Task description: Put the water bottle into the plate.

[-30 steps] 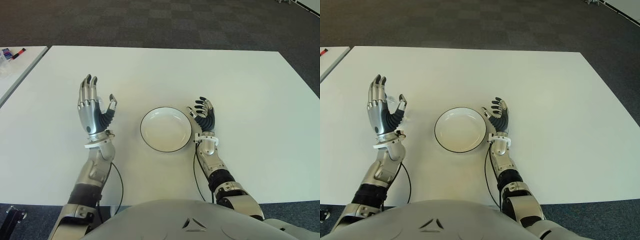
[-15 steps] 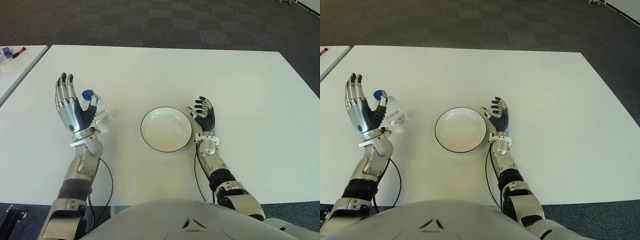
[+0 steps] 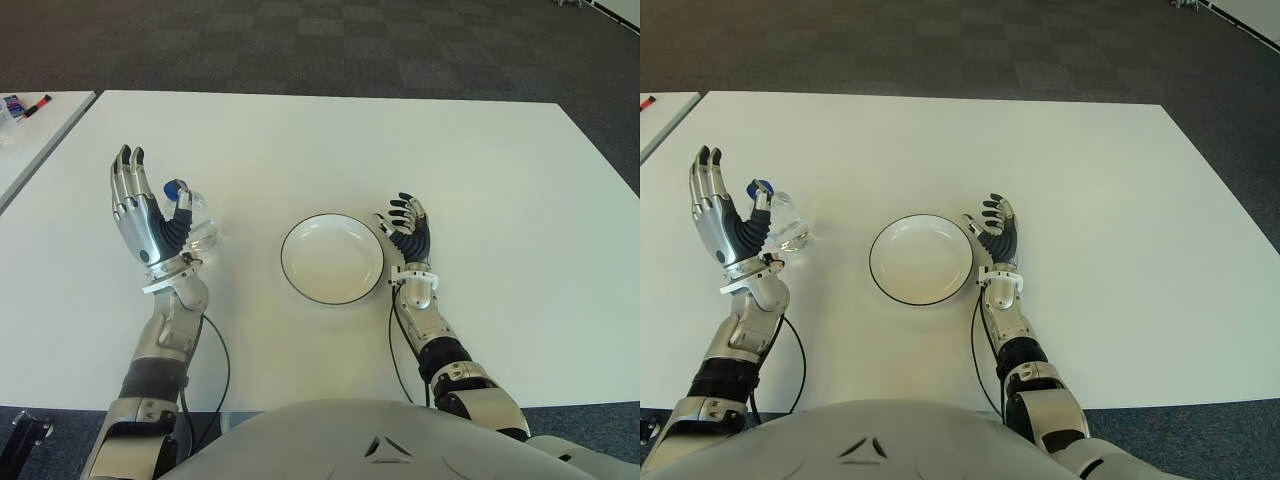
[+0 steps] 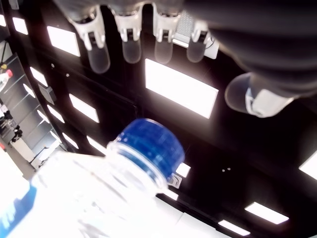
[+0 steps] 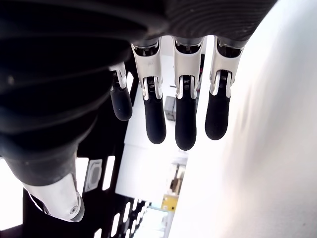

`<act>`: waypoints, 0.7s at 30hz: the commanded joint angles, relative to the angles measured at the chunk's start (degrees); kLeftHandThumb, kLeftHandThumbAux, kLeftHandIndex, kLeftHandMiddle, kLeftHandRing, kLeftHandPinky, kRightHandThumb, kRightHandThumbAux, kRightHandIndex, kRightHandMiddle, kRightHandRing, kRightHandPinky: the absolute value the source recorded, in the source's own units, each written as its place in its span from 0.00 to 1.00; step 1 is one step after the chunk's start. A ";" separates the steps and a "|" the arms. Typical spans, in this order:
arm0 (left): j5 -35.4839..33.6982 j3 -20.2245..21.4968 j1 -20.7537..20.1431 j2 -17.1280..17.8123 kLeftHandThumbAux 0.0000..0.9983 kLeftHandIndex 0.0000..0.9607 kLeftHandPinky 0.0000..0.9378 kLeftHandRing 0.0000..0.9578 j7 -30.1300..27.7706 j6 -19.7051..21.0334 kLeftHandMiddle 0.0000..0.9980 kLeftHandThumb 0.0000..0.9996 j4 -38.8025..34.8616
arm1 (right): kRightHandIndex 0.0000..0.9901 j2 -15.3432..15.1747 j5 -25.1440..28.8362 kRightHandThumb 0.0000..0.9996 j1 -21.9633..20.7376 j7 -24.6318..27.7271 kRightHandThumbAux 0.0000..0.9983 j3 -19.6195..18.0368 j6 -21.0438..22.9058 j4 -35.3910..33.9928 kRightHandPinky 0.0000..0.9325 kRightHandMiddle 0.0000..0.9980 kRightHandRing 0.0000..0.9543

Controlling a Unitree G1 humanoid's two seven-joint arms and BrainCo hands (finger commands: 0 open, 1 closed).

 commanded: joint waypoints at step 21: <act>-6.07 -0.58 -0.06 -1.21 0.37 0.00 0.07 0.00 -7.01 -1.38 0.00 0.51 -0.02 | 0.20 -0.27 1.46 0.70 1.56 1.52 0.71 -0.56 1.19 2.75 0.41 0.32 0.37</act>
